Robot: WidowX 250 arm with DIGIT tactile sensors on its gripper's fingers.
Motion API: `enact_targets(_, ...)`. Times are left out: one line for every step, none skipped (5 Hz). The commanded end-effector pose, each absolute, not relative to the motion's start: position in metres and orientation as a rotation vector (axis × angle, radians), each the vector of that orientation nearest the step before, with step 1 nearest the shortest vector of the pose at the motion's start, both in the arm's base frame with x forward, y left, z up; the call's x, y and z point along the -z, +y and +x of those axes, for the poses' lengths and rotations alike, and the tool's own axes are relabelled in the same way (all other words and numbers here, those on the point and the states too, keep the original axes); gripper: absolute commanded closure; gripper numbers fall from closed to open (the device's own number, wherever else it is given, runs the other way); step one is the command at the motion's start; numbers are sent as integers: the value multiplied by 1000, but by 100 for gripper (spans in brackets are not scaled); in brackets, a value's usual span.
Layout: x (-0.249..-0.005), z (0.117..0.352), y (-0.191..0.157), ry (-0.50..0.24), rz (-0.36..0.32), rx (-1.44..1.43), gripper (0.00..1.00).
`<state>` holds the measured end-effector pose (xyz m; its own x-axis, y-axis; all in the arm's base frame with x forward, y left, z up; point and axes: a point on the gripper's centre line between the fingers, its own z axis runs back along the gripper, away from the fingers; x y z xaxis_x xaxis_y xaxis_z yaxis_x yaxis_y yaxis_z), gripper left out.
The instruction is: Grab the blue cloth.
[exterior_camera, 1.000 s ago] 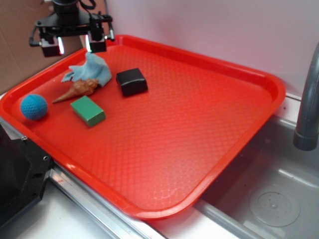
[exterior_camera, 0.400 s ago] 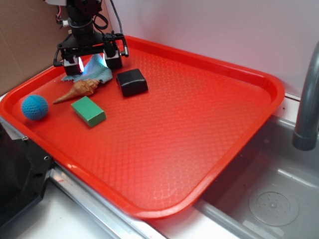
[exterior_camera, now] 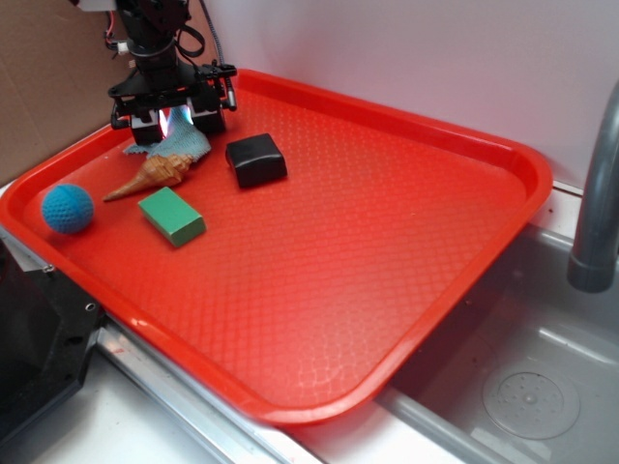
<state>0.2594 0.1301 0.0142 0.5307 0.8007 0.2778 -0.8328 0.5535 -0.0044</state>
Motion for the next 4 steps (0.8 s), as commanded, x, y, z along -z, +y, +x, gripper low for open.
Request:
enact_targets(-46,258,129,-266,211,-901,100)
enact_targets(-64,259,121,-240,188,-792,100)
enact_targets(-91,257,101,-224,150,-639,100)
enact_targets(-124,244,65,-229,85,-432,100)
